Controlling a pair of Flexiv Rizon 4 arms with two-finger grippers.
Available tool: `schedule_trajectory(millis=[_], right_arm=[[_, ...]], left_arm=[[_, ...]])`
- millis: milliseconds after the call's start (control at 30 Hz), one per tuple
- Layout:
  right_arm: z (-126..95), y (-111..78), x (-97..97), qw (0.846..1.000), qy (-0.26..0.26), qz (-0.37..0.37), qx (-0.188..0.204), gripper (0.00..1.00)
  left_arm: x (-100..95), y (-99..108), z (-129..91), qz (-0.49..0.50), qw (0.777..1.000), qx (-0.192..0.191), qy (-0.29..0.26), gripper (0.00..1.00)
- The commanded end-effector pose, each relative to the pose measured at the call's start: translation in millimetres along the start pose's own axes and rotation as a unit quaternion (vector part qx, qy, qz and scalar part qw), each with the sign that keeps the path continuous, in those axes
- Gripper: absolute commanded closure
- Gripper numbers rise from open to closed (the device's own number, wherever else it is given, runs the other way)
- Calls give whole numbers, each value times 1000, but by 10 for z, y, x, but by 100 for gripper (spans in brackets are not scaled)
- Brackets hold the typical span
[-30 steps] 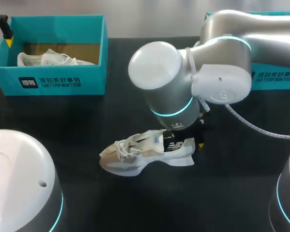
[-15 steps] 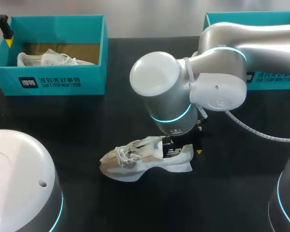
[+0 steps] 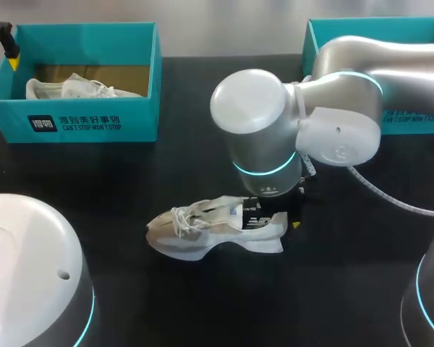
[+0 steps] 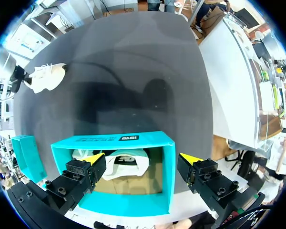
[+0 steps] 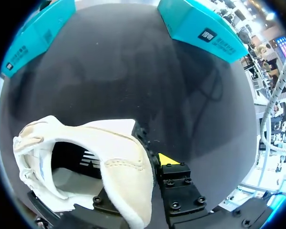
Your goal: Take the shoe out of the shoebox, open the shoe tongue, remove and reinsert the insole, then place the shoe into the shoebox
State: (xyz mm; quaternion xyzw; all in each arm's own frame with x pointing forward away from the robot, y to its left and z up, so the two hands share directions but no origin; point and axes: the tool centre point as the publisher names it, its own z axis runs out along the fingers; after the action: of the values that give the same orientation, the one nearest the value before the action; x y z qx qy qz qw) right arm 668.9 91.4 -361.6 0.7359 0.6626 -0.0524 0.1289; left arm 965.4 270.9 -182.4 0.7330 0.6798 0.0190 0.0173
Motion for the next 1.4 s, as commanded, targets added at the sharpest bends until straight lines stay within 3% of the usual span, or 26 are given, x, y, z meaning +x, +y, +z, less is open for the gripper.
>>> schedule_trajectory(millis=[33,467,900,1400], right_arm=[[70,-28,16,991,4,134,-1,100],[210,-61,15,990,36,135,22,100],[139,-97,34,997,32,72,-2,100],[238,-164,155,999,32,17,18,100]], left_arm=[[3,-4,-4,1,1000,0,1,0],[3,-4,-4,1,1000,0,1,0],[3,-4,-4,1,1000,0,1,0],[3,-4,-4,1,1000,0,1,0]])
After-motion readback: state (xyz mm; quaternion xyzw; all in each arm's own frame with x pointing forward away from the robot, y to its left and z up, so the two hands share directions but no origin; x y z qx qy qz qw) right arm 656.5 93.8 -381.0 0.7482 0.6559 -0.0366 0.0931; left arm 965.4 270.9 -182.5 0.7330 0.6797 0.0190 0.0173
